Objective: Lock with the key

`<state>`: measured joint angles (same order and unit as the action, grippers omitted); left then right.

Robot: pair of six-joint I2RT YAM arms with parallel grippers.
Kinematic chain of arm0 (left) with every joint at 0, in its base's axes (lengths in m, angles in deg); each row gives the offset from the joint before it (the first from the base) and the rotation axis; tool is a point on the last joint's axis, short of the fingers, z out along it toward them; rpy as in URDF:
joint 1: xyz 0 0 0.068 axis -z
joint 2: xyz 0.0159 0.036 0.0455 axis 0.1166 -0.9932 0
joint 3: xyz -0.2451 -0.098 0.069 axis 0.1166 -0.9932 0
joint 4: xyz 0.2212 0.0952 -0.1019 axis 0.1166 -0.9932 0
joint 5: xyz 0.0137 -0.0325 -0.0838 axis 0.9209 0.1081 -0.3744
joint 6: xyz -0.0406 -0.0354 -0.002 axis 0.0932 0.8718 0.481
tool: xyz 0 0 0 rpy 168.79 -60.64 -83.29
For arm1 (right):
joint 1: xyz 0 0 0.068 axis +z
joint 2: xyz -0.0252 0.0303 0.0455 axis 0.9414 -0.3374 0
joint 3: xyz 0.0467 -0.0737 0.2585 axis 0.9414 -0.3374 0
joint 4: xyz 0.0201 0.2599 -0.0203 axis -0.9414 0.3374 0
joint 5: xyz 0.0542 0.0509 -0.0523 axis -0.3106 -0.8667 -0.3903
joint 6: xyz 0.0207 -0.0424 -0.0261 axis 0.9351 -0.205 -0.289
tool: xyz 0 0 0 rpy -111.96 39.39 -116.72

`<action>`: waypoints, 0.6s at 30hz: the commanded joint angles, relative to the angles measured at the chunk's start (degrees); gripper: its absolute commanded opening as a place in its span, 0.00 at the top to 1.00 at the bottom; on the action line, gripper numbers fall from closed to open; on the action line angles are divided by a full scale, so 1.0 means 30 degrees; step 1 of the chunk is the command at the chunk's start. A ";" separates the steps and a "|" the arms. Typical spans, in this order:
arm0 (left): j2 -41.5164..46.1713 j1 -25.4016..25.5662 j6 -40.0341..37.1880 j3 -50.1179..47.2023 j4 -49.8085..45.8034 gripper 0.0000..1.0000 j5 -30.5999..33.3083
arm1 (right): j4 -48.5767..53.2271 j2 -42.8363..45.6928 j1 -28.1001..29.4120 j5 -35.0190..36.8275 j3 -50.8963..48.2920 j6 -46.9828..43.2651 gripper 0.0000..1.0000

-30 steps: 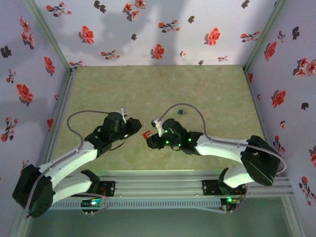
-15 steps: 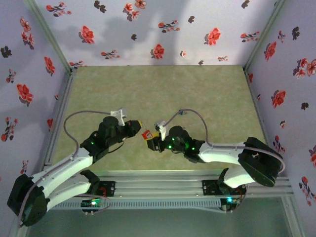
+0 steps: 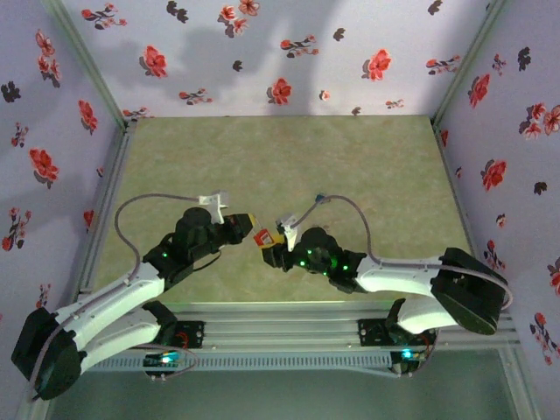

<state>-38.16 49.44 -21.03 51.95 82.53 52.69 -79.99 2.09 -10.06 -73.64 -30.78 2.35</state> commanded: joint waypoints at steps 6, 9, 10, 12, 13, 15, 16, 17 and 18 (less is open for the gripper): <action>-0.0339 0.1058 -0.1474 0.0599 -0.2359 1.00 -0.1198 | 0.1083 0.1168 -0.0156 0.5435 0.1049 -0.0013 1.00; -0.0514 0.1159 -0.1675 0.0705 -0.2697 1.00 -0.1173 | 0.1601 0.1360 -0.0040 0.5739 0.1274 -0.0128 1.00; -0.0515 0.1206 -0.1728 0.0689 -0.2732 1.00 -0.1173 | 0.1609 0.1420 0.0053 0.5849 0.1285 -0.0186 1.00; -0.0568 0.1334 -0.1856 0.0634 -0.2766 1.00 -0.1172 | 0.1604 0.1619 0.0138 0.6163 0.1249 -0.0274 1.00; -0.0590 0.1416 -0.1956 0.0655 -0.2834 1.00 -0.1172 | 0.1596 0.1740 0.0196 0.6253 0.1220 -0.0347 1.00; -0.0687 0.1542 -0.2111 0.0671 -0.2948 1.00 -0.1196 | 0.1564 0.2014 0.0278 0.6477 0.1161 -0.0448 1.00; -0.0732 0.1602 -0.2177 0.0673 -0.3021 1.00 -0.1174 | 0.1596 0.2181 0.0300 0.6583 0.1153 -0.0496 1.00; -0.0738 0.1657 -0.2243 0.0677 -0.3056 1.00 -0.1172 | 0.1589 0.2344 0.0312 0.6628 0.1141 -0.0560 1.00; -0.0778 0.1689 -0.2298 0.0694 -0.3113 1.00 -0.1176 | 0.1661 0.2477 0.0354 0.6738 0.1183 -0.0622 1.00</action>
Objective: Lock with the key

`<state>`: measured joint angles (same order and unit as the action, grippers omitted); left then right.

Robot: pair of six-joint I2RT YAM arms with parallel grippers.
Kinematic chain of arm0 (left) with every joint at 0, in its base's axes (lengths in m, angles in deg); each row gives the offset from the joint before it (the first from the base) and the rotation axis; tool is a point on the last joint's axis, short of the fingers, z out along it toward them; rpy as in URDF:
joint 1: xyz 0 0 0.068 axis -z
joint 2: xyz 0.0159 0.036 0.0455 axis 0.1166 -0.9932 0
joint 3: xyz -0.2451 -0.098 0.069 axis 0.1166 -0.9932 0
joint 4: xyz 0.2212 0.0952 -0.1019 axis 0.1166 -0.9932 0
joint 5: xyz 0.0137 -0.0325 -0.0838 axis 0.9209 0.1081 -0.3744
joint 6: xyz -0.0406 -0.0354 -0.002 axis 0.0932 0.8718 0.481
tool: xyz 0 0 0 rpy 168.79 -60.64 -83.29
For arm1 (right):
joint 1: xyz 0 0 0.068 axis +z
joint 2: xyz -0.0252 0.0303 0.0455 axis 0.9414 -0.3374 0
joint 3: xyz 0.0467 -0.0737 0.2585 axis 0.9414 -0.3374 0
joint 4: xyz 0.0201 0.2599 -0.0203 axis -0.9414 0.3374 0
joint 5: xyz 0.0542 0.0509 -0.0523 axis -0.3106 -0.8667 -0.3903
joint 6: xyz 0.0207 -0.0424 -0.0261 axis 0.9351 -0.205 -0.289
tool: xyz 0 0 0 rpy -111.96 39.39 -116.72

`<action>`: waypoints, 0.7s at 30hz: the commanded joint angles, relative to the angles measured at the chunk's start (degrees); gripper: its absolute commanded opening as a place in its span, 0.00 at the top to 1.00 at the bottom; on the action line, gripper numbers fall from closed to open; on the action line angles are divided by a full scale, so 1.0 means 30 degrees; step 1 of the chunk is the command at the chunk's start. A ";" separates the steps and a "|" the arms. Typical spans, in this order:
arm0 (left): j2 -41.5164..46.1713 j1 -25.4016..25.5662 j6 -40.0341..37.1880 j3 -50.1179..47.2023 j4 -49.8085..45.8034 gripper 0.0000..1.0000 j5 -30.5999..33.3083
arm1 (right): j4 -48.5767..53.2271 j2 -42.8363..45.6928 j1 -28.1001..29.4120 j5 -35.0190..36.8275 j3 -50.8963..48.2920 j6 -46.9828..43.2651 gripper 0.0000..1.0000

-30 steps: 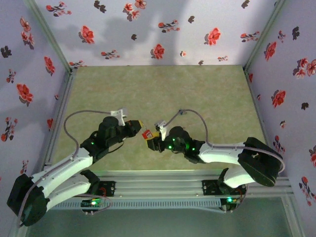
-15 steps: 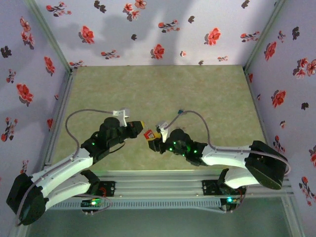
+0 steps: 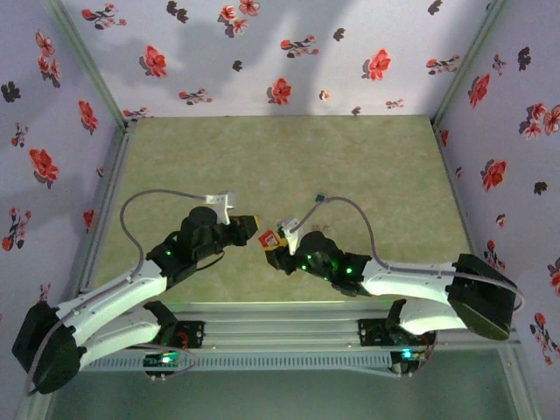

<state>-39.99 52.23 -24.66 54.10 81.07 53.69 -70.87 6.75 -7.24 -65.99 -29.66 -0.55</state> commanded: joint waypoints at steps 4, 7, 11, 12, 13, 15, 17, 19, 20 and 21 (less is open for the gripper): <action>-0.0234 0.0933 -0.1255 0.0056 -0.2786 1.00 -0.1495 | -0.0949 0.1449 -0.0481 0.4353 0.0962 0.0166 1.00; -0.0414 0.1064 -0.1417 0.0215 -0.2905 1.00 -0.1546 | -0.0804 0.1717 -0.0347 0.4979 0.1052 -0.0039 1.00; -0.0712 0.1277 -0.1522 0.0263 -0.2852 1.00 -0.1594 | -0.0736 0.1859 -0.0190 0.5033 0.1156 -0.0182 1.00; -0.0766 0.1335 -0.1569 0.0278 -0.2807 1.00 -0.1611 | -0.0764 0.1864 -0.0139 0.5078 0.1199 -0.0243 1.00; -0.0851 0.1399 -0.1647 0.0265 -0.2776 1.00 -0.1641 | -0.0746 0.1876 -0.0083 0.5181 0.1200 -0.0245 1.00; -0.0954 0.1465 -0.1773 0.0355 -0.2928 1.00 -0.1653 | -0.0830 0.1945 -0.0040 0.5229 0.1115 -0.0274 1.00; -0.1049 0.1493 -0.1891 0.0426 -0.3133 1.00 -0.1653 | -0.0820 0.2004 0.0017 0.5331 0.1113 -0.0285 1.00; -0.1047 0.1518 -0.1960 0.0433 -0.3236 1.00 -0.1653 | -0.0844 0.2060 0.0075 0.5385 0.1083 -0.0365 1.00; -0.1068 0.1545 -0.2015 0.0485 -0.3349 1.00 -0.1675 | -0.0878 0.2097 0.0110 0.5447 0.1032 -0.0391 1.00; -0.1067 0.1549 -0.2062 0.0557 -0.3486 1.00 -0.1657 | -0.0970 0.2155 0.0135 0.5506 0.0968 -0.0427 1.00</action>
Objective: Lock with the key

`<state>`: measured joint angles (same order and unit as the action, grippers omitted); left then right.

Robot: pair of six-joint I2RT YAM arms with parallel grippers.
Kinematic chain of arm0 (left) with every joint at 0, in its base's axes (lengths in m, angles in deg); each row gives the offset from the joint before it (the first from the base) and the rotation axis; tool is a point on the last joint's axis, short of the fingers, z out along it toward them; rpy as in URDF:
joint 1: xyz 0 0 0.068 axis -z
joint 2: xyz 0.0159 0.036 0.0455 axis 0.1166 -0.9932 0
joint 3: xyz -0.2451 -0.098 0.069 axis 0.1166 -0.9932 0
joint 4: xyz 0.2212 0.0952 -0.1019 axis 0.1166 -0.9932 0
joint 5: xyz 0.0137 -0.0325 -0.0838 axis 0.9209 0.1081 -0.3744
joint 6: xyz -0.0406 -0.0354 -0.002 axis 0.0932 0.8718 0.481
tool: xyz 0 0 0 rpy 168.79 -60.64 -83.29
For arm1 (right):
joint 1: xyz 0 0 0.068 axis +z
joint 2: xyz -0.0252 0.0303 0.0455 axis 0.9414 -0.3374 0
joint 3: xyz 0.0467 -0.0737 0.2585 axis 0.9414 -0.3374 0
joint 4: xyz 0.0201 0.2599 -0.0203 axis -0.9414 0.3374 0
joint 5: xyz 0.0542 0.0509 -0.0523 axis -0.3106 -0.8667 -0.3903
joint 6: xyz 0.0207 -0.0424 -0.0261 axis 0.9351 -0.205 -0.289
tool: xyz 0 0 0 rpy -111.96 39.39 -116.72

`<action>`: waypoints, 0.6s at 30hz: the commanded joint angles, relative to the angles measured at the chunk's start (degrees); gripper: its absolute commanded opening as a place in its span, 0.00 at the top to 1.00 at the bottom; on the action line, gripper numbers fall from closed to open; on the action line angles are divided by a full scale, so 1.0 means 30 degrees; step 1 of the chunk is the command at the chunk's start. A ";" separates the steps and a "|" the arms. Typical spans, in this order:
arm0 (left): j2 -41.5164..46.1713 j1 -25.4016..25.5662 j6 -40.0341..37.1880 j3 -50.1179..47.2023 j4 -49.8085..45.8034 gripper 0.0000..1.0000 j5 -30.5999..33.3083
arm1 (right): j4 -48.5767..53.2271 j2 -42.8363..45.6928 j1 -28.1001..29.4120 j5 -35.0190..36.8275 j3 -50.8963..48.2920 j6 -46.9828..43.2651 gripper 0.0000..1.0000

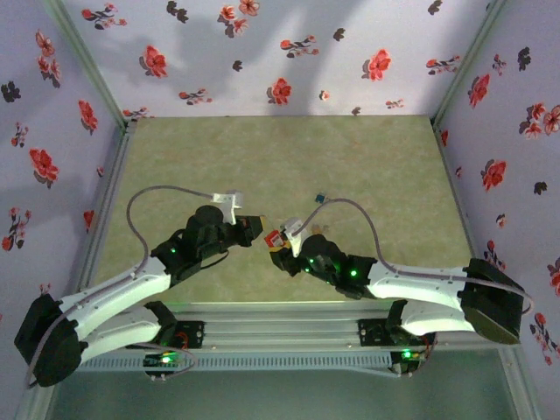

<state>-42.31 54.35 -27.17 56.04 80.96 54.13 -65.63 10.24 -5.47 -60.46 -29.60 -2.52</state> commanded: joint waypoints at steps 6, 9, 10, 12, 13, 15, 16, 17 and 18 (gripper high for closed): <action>-0.0721 0.0871 -0.1576 0.0267 -0.4063 1.00 -0.1970 | -0.2749 0.1406 -0.0367 0.3878 0.0870 0.0001 1.00; -0.1161 0.0901 -0.1771 0.0590 -0.4580 1.00 -0.2066 | -0.2722 0.1582 -0.0335 0.3869 0.0915 -0.0087 1.00; -0.1249 0.0926 -0.1784 0.0634 -0.4662 1.00 -0.2090 | -0.2722 0.1609 -0.0336 0.3818 0.0928 -0.0116 1.00; -0.1386 0.0930 -0.1794 0.0656 -0.4731 1.00 -0.2147 | -0.2667 0.1698 -0.0278 0.3807 0.0885 -0.0175 1.00; -0.1383 0.0956 -0.1823 0.0645 -0.4738 1.00 -0.2179 | -0.2687 0.1741 -0.0250 0.3838 0.0885 -0.0204 1.00; -0.1358 0.0959 -0.1855 0.0637 -0.4731 1.00 -0.2254 | -0.2643 0.1854 -0.0216 0.3968 0.0828 -0.0234 1.00; -0.1288 0.0959 -0.1891 0.0634 -0.4676 1.00 -0.2336 | -0.2605 0.1918 -0.0190 0.4002 0.0808 -0.0234 1.00; -0.1257 0.0987 -0.1938 0.0634 -0.4694 1.00 -0.2412 | -0.2604 0.1958 -0.0180 0.4031 0.0781 -0.0233 1.00; -0.1215 0.0989 -0.2010 0.0682 -0.4780 1.00 -0.2407 | -0.2536 0.1993 -0.0189 0.4044 0.0793 -0.0183 1.00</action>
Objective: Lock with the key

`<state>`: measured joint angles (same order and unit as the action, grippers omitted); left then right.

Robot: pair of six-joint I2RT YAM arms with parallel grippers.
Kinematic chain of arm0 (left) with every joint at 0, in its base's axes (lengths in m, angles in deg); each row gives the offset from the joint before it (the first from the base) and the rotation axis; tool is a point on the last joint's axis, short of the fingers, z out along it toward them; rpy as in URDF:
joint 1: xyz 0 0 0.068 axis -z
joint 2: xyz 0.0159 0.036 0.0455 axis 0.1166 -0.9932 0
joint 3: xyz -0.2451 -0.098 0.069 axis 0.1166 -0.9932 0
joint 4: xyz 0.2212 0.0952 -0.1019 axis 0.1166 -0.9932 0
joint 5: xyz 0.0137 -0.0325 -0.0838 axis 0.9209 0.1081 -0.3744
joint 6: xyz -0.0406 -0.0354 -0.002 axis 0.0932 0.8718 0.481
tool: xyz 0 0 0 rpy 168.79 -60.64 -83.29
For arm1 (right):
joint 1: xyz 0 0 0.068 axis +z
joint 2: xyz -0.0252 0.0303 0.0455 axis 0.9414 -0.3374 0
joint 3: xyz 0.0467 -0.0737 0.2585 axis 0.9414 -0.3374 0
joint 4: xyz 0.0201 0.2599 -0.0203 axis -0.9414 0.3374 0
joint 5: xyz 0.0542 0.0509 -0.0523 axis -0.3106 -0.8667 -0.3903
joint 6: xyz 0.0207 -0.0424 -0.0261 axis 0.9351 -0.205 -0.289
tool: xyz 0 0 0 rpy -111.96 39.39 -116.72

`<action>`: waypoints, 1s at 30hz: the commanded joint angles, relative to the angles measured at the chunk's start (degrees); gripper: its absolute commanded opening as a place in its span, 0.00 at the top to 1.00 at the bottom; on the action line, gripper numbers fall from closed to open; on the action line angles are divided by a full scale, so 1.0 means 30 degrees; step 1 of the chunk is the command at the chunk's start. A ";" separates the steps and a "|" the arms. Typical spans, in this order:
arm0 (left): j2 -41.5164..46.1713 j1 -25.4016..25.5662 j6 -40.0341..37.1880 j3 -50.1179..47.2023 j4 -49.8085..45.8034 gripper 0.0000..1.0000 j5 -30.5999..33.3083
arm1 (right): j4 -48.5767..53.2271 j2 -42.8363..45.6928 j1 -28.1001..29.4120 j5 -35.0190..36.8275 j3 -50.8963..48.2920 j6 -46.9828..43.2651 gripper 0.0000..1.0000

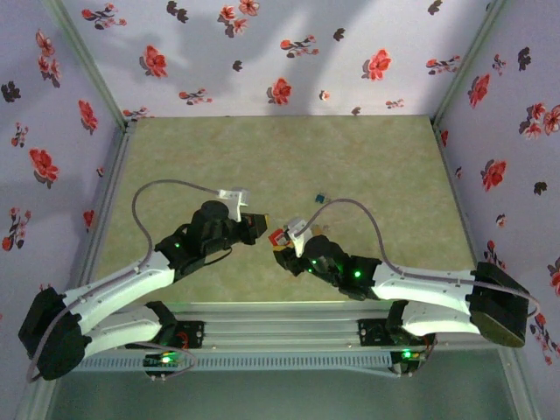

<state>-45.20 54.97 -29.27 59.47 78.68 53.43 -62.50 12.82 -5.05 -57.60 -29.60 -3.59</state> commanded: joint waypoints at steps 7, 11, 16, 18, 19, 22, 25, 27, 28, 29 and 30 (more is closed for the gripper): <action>-0.0191 0.0814 -0.1925 -0.0648 -0.3835 1.00 -0.2551 | -0.3864 0.1754 -0.0319 0.2549 0.0490 0.0242 1.00; 0.0083 0.0821 -0.2222 -0.1065 -0.3178 1.00 -0.3110 | -0.3921 0.2068 -0.0328 0.2325 0.0243 0.0038 1.00; 0.0373 0.0799 -0.2356 -0.1270 -0.3056 1.00 -0.3195 | -0.3766 0.2276 -0.0327 0.2704 -0.0015 -0.0226 1.00; 0.0235 0.0813 -0.2330 -0.1077 -0.3316 1.00 -0.3180 | -0.3749 0.2308 -0.0321 0.2841 -0.0082 -0.0257 1.00; 0.0123 0.0814 -0.2275 -0.0987 -0.3483 1.00 -0.3133 | -0.3757 0.2305 -0.0297 0.2868 -0.0097 -0.0286 1.00; -0.0228 0.0815 -0.2192 -0.0616 -0.4078 1.00 -0.3050 | -0.3807 0.2367 -0.0141 0.3000 -0.0053 -0.0482 1.00; -0.0615 0.0814 -0.2099 -0.0022 -0.5021 1.00 -0.2727 | -0.3656 0.2364 0.0182 0.3222 0.0165 -0.0891 1.00; -0.0874 0.0815 -0.2105 0.0361 -0.5647 1.00 -0.2592 | -0.3522 0.2342 0.0397 0.3513 0.0296 -0.1130 1.00; -0.1044 0.0814 -0.2105 0.0483 -0.5887 1.00 -0.2578 | -0.3457 0.2327 0.0502 0.3695 0.0377 -0.1272 1.00; -0.1167 0.0814 -0.2092 0.0588 -0.6071 1.00 -0.2606 | -0.3421 0.2341 0.0608 0.3857 0.0399 -0.1364 1.00; -0.1277 0.0830 -0.2091 0.0714 -0.6261 1.00 -0.2591 | -0.3412 0.2338 0.0678 0.3984 0.0459 -0.1463 1.00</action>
<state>-46.68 55.47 -32.37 62.71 75.03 50.11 -60.51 16.89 -3.04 -53.99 -31.15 -6.35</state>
